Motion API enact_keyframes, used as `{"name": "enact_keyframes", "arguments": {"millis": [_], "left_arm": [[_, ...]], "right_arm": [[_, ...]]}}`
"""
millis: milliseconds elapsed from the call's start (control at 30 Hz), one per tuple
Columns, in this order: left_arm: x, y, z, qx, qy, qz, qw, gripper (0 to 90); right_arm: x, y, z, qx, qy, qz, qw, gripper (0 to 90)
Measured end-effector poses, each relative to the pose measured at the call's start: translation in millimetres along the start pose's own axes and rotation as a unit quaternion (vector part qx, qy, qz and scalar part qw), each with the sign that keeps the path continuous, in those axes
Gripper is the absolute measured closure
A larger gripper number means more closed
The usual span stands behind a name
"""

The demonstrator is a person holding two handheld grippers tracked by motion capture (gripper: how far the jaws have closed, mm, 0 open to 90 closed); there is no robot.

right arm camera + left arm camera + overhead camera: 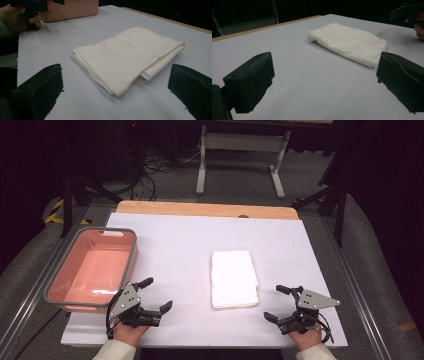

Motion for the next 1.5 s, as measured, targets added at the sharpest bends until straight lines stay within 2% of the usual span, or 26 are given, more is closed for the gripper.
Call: {"name": "enact_keyframes", "arguments": {"millis": [167, 200, 400, 633, 700, 800, 1033, 1367, 1500], "left_arm": [[-1.9, 3.1, 0.8, 0.000, 0.000, -0.006, 1.0000, 0.0], [-3.0, 5.8, 3.7, 0.008, 0.004, -0.010, 0.9999, 0.0], [-5.8, 6.4, 9.2, 0.021, 0.003, -0.023, 0.9995, 0.1], [-8.8, 6.3, 6.9, 0.017, -0.004, -0.028, 0.9995, 3.0], [-7.8, 8.8, 4.7, 0.005, -0.008, -0.039, 0.9992, 3.8], [-7.2, 13.1, 3.0, 0.006, -0.012, -0.054, 0.9985, 5.2], [-22.4, 20.9, 10.4, 0.031, 0.015, -0.064, 0.9974, 7.0], [-45.3, 38.8, 16.7, 0.060, 0.008, -0.059, 0.9964, 6.5], [-53.2, 46.0, 20.0, 0.066, 0.015, -0.060, 0.9958, 6.4]], "right_arm": [[-1.8, -2.8, -2.3, -0.005, 0.000, 0.003, 1.0000, 1.4], [-2.0, -4.5, -2.3, -0.003, 0.000, 0.004, 1.0000, 1.5], [-2.4, -5.0, -1.7, -0.001, 0.001, 0.006, 1.0000, 1.4], [-1.8, -5.9, -1.3, -0.001, 0.002, 0.004, 1.0000, 1.4], [-0.9, -6.6, -0.7, 0.001, 0.006, 0.005, 1.0000, 1.4], [-0.6, -7.8, -0.1, 0.001, 0.007, 0.004, 1.0000, 1.5], [-0.5, -8.6, 0.3, 0.002, 0.008, 0.005, 1.0000, 1.5], [-0.3, -9.3, 0.2, 0.002, 0.008, 0.006, 0.9999, 1.7], [-0.6, -8.9, 0.4, 0.001, 0.008, 0.007, 0.9999, 1.7]]}}
Point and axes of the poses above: each handheld gripper's, and its own axes: y roughly forward along the jaws, x roughly out of its underside, z roughly to its right, the point moved 5 cm from there along y, roughly forward along the jaws, and after that the axes turned 7 degrees about -y, right-handed, at the moved point
